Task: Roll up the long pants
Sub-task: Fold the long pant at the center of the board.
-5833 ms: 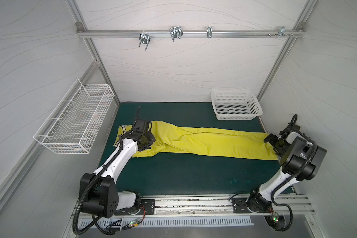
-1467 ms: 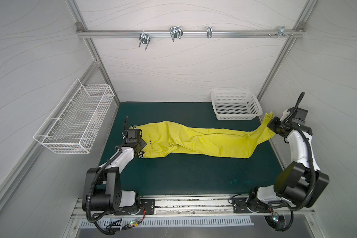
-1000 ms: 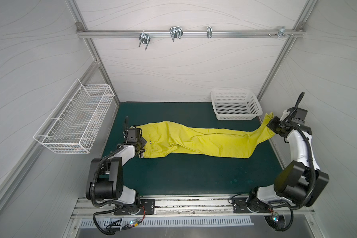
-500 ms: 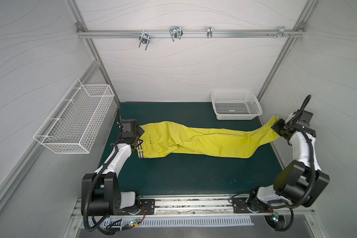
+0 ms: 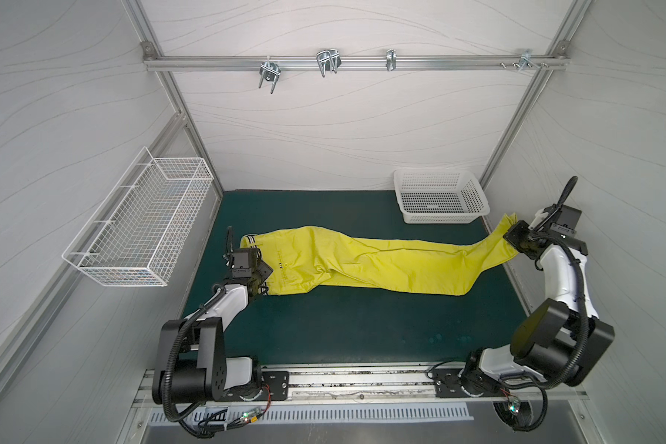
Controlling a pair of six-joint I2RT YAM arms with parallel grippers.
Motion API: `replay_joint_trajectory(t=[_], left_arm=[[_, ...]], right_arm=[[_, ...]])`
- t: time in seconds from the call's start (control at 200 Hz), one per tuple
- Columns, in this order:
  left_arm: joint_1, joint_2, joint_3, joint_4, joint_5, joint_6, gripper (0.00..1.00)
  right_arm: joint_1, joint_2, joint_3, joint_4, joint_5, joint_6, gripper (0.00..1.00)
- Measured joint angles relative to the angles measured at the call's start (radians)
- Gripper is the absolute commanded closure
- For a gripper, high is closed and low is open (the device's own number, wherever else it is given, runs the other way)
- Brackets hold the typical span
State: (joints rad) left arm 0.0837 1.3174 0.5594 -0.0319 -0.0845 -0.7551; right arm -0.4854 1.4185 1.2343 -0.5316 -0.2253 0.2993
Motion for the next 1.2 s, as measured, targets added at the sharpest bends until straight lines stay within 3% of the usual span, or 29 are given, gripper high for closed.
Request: replay_joint_trajectory(t=[0.26, 0.315, 0.38, 0.475, 0.64, 0.77, 0.95, 1.201], left_arm=[[0.013, 0.029, -0.057, 0.124, 0.063, -0.027, 0.34], [0.014, 0.045, -0.069, 0.166, 0.075, -0.041, 0.39], [0.014, 0.069, -0.076, 0.209, 0.087, -0.061, 0.56], [0.014, 0.1, -0.076, 0.258, 0.109, -0.095, 1.0], [0.014, 0.092, -0.039, 0.243, 0.126, -0.116, 1.0], [0.014, 0.01, 0.015, 0.151, 0.098, -0.105, 1.0], [0.012, -0.081, 0.111, 0.046, 0.057, -0.046, 1.0], [0.017, 0.016, 0.254, -0.028, -0.031, 0.035, 1.0]], right_arm=[[0.011, 0.0, -0.002, 0.001, -0.001, 0.0, 1.0], [0.014, 0.0, -0.004, 0.002, 0.0, 0.0, 1.0], [0.016, 0.0, -0.007, 0.002, 0.0, 0.0, 1.0], [0.02, 0.0, -0.007, 0.003, 0.0, 0.0, 1.0], [0.022, 0.0, -0.007, 0.003, 0.014, -0.001, 1.0], [0.011, 0.0, -0.006, -0.003, 0.033, -0.008, 1.0], [-0.071, 0.0, -0.007, -0.006, 0.035, -0.008, 1.0], [-0.156, -0.003, -0.027, -0.011, 0.047, -0.003, 1.0]])
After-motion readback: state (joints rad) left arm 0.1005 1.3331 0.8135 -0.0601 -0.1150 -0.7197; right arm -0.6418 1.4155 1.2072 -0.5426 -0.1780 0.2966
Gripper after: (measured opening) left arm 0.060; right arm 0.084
